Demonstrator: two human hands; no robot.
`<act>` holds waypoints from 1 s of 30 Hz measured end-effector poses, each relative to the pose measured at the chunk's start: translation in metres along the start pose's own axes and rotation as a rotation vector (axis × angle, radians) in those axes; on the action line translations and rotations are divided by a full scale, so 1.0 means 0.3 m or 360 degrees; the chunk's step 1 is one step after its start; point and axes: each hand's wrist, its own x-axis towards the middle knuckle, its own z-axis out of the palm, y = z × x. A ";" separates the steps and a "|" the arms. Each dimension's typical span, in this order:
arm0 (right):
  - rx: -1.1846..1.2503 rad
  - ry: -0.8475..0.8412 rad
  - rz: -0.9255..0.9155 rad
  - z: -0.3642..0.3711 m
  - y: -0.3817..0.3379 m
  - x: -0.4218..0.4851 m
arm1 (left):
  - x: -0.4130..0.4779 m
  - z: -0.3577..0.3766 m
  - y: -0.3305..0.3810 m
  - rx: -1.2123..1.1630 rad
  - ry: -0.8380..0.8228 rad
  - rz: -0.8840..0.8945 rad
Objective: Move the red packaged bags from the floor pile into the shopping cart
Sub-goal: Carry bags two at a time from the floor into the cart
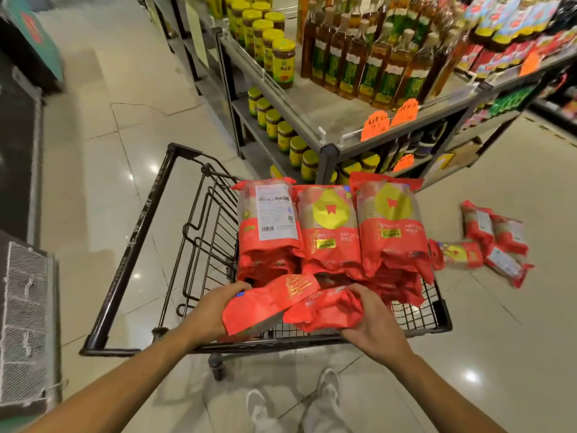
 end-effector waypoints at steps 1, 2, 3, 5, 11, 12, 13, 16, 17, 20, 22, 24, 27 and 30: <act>-0.0067 -0.0017 -0.0016 0.011 0.008 0.016 | 0.004 0.014 -0.011 -0.0010 -0.0016 -0.0015; -0.0125 -0.0050 -0.0017 0.022 0.016 0.029 | 0.009 0.027 -0.019 -0.0023 -0.0035 -0.0028; -0.0164 -0.0093 -0.0004 0.034 0.024 0.040 | 0.015 0.039 -0.024 -0.0033 -0.0054 -0.0040; -0.0230 -0.0178 0.0026 0.055 0.041 0.057 | 0.033 0.067 -0.050 -0.0021 -0.0123 -0.0079; -0.0510 -0.0487 -0.0079 0.136 0.126 0.141 | 0.158 0.127 -0.162 0.0538 -0.0548 -0.0050; -0.0573 -0.0538 -0.0076 0.145 0.128 0.160 | 0.181 0.139 -0.177 0.0669 -0.0638 -0.0026; -0.0633 -0.0584 -0.0071 0.156 0.128 0.180 | 0.200 0.154 -0.186 0.0775 -0.0712 -0.0008; -0.0811 -0.0699 -0.0030 0.200 0.108 0.237 | 0.250 0.197 -0.168 0.1100 -0.0831 -0.0034; -0.0849 -0.0721 -0.0018 0.222 0.100 0.253 | 0.263 0.217 -0.158 0.1196 -0.0832 -0.0051; -0.0969 -0.0812 0.0054 0.295 0.077 0.284 | 0.281 0.277 -0.131 0.1384 -0.0871 -0.0126; -0.1035 -0.0862 0.0122 0.333 0.076 0.299 | 0.280 0.324 -0.125 0.1341 -0.0846 -0.0198; -0.1078 -0.0893 0.0183 0.355 0.083 0.312 | 0.280 0.376 -0.118 0.1301 -0.0776 -0.0262; -0.1106 -0.0948 0.0189 0.382 0.094 0.324 | 0.299 0.444 -0.105 0.1283 -0.0724 -0.0335; -0.1102 -0.0978 0.0153 0.400 0.106 0.333 | 0.318 0.489 -0.091 0.1258 -0.0693 -0.0359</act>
